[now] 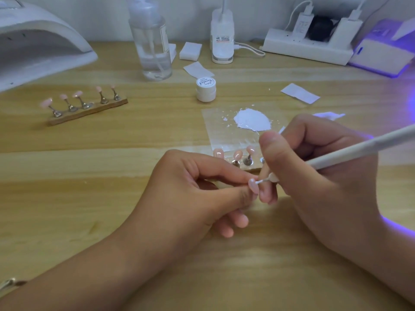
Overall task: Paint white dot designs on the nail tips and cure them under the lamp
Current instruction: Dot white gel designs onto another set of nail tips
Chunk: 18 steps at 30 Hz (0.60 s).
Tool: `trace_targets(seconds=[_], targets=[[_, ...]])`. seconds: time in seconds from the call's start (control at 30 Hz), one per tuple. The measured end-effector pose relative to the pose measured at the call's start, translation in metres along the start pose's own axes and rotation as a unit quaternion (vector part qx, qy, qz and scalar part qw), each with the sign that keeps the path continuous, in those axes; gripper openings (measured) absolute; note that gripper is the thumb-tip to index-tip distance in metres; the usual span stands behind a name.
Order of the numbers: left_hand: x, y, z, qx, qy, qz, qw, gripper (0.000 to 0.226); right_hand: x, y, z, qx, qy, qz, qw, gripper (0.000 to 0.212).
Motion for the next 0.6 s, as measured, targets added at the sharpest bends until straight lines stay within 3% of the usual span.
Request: trace_targets(seconds=[0.6], targets=[[-0.0006, 0.0003, -0.0004, 0.019, 0.022, -0.020, 0.999, 0.003, -0.0006, 0.0009, 0.0048, 0.033, 0.023, -0.004, 0.999, 0.036]])
Point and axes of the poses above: each hand's wrist, its own y-axis towards the middle knuckle, its own x-axis out of the palm, z = x × y, the point moved 5 cm from there along y, towards the middle knuckle, and after that the axes turned 4 degrees about y, right-handed, at the moved point
